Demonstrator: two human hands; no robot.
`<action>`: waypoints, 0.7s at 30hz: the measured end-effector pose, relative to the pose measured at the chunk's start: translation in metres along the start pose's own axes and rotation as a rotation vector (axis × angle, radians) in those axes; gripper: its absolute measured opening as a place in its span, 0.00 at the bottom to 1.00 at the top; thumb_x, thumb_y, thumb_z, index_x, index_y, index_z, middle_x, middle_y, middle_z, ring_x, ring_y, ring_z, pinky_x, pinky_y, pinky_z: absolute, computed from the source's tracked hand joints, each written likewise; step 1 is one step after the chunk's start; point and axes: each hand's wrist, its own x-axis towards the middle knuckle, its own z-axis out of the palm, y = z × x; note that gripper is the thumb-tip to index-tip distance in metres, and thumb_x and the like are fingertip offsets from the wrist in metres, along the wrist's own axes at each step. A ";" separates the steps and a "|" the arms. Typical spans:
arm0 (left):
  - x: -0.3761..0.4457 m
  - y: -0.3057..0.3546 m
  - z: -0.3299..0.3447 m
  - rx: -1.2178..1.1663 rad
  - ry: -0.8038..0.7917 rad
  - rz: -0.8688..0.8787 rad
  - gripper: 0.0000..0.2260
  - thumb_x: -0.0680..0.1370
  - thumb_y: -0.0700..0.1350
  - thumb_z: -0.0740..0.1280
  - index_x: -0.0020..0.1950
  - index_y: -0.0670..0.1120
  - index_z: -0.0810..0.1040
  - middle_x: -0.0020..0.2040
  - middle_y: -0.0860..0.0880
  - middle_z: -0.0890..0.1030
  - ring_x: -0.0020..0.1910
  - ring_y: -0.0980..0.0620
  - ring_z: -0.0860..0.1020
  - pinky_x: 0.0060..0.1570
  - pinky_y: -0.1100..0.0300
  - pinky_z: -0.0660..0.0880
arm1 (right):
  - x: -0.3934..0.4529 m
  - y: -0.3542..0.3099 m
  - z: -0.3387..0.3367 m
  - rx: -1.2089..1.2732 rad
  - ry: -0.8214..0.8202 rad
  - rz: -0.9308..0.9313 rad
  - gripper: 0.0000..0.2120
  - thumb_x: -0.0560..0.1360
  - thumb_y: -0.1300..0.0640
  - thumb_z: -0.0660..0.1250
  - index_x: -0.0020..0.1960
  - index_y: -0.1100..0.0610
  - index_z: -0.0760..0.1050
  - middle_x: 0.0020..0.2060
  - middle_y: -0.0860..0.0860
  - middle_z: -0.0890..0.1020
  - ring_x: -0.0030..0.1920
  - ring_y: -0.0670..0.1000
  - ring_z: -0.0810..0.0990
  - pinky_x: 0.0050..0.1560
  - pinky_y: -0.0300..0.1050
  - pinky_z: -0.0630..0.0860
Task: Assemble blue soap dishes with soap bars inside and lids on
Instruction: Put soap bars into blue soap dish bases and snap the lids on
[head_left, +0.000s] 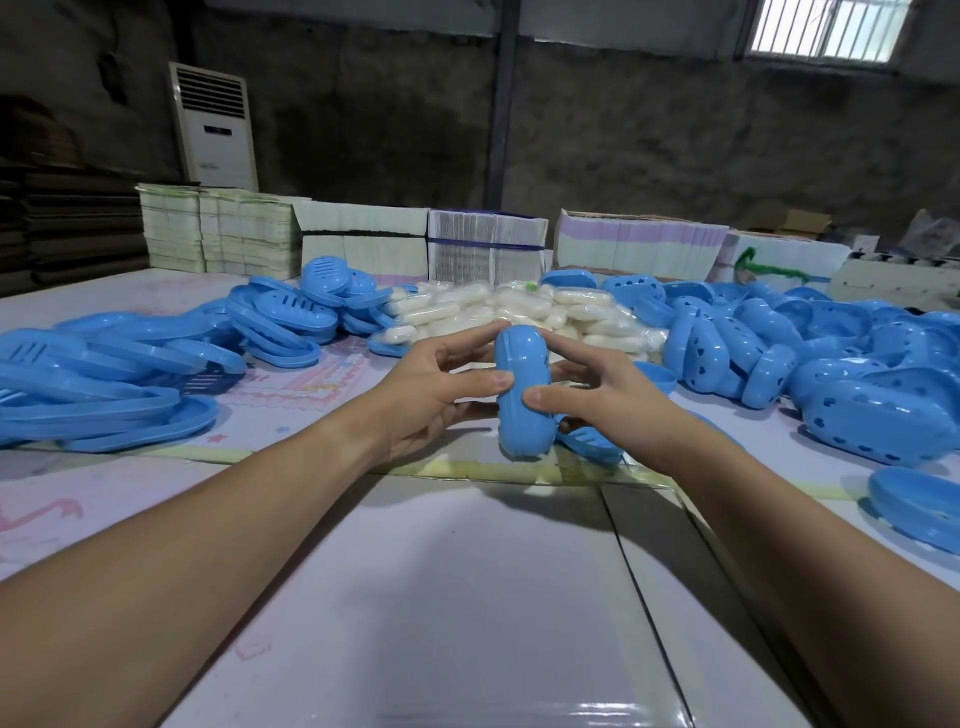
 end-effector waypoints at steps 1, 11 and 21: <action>0.000 0.001 0.000 -0.008 0.003 0.008 0.27 0.69 0.36 0.73 0.68 0.46 0.77 0.66 0.42 0.80 0.61 0.44 0.82 0.54 0.51 0.82 | 0.000 -0.001 0.001 -0.004 0.010 -0.004 0.28 0.73 0.56 0.73 0.69 0.38 0.71 0.47 0.41 0.84 0.53 0.40 0.81 0.45 0.34 0.77; 0.002 -0.001 0.005 -0.113 0.083 -0.047 0.29 0.71 0.39 0.72 0.73 0.46 0.73 0.63 0.42 0.83 0.61 0.43 0.82 0.52 0.49 0.83 | 0.001 -0.002 0.011 0.075 0.059 0.073 0.27 0.75 0.51 0.72 0.72 0.42 0.69 0.45 0.53 0.83 0.43 0.48 0.84 0.39 0.40 0.79; 0.005 -0.002 0.015 -0.084 0.206 -0.064 0.18 0.79 0.44 0.68 0.70 0.48 0.76 0.61 0.46 0.84 0.56 0.45 0.83 0.47 0.52 0.83 | 0.003 -0.003 0.014 0.249 0.089 0.194 0.20 0.76 0.50 0.71 0.67 0.46 0.73 0.49 0.57 0.86 0.36 0.55 0.83 0.39 0.46 0.82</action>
